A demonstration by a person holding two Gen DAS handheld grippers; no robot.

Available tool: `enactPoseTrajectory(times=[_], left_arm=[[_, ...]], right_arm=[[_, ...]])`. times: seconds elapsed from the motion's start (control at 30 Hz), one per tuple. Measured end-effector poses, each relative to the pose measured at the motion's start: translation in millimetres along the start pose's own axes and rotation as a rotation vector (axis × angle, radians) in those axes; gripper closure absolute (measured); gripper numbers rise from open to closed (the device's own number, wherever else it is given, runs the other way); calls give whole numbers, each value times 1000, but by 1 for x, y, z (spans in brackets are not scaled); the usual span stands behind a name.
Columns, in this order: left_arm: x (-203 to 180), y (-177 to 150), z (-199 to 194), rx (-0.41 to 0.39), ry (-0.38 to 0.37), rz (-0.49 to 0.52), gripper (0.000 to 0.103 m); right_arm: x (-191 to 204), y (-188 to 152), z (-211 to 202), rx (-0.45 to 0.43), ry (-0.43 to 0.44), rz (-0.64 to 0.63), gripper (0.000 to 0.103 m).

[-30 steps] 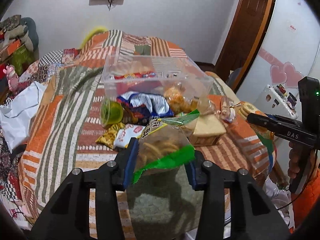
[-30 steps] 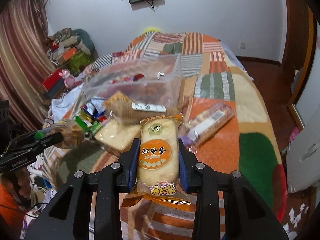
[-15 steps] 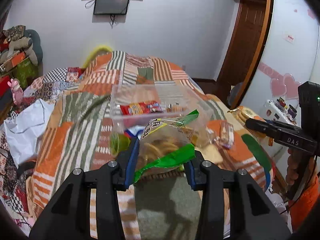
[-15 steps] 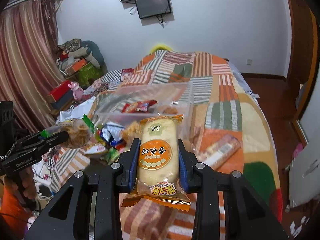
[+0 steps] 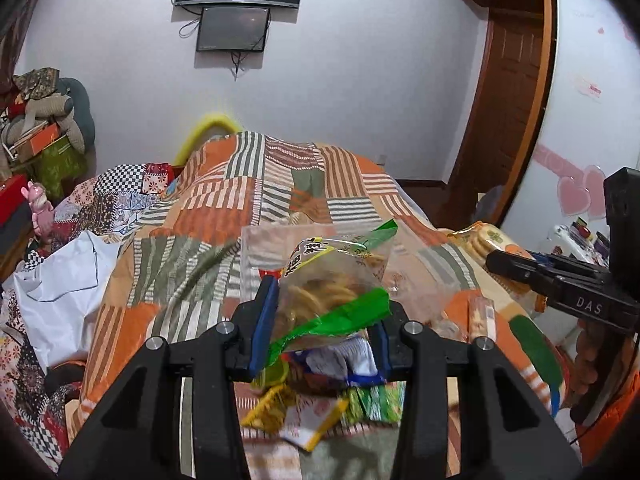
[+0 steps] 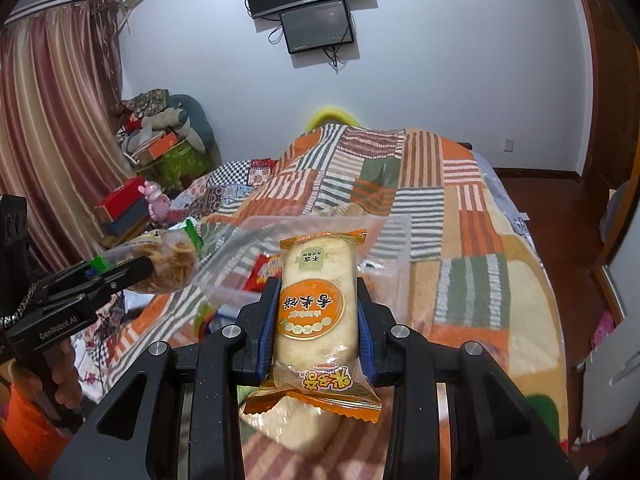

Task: Organize snacks
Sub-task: 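Lower both held snacks into the clear box and open both tools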

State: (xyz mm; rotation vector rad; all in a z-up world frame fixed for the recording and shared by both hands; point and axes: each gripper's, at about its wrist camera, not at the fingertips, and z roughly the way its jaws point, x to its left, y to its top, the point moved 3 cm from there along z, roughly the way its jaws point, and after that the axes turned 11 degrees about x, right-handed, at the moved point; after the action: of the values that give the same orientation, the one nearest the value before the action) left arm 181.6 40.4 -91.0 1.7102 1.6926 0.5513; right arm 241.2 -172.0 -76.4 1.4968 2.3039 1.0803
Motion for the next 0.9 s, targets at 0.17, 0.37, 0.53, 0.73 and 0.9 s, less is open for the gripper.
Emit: enactPoseTrajectory(times=[0.17, 0.37, 0.53, 0.73, 0.9], left_arm=[[9, 14, 17, 2, 1, -21, 61], [21, 29, 47, 34, 8, -40, 61], [27, 34, 72, 69, 14, -52, 61], [31, 36, 100, 118, 19, -60, 61], [34, 34, 116, 146, 26, -58, 61]], right_arm=[[2, 17, 18, 8, 6, -2, 72], [1, 32, 45, 46, 11, -2, 72], [-1, 39, 71, 100, 4, -15, 72], [-4, 38, 102, 182, 5, -19, 72], [-6, 34, 120, 244, -12, -29, 72]])
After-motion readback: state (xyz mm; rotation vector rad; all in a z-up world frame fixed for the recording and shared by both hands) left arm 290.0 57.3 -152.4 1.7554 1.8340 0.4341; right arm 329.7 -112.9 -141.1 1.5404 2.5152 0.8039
